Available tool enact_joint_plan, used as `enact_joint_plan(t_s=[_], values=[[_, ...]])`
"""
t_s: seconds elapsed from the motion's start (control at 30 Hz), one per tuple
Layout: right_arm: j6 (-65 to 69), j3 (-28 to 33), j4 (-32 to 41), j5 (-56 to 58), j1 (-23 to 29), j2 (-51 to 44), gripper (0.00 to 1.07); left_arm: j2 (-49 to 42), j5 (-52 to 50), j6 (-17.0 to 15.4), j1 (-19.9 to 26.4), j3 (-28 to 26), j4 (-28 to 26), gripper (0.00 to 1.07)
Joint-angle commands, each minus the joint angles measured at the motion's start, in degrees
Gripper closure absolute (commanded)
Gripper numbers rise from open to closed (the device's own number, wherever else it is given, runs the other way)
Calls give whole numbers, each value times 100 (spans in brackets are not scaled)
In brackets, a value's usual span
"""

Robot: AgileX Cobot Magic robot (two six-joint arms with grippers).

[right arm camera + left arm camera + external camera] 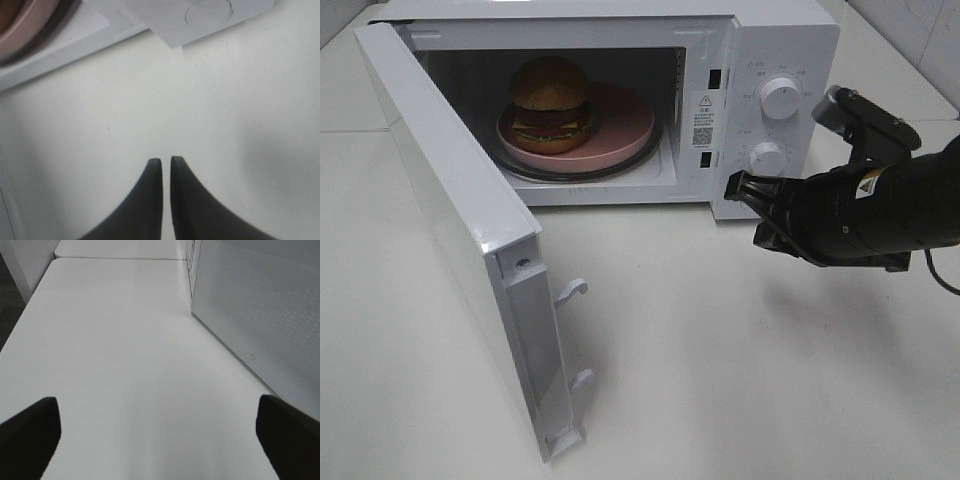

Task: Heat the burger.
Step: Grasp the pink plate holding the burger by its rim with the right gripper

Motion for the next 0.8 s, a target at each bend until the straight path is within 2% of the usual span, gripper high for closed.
enact_joint_plan(t_s=[0.03,0.37,0.53,0.6,0.8], values=[[-968,-258,-52,808,-17,-195,103,-6,-80,-23,17,6,-11,9],[-2659,-905,-63,2292,-17,-201,100,-6,-80,-23,17,6,-11,9],[-3197,-1060,-74,2584,-17,-201,99,-6,-80,-23,17,6,-11,9],[-4309,-1289,-252,2985,-17,-201,95,-6,-80,-23,17,6,-11,9],[-5351,-1461,-705,3289,-17,-201,91,-6,-80,-23,17,6,-11,9]])
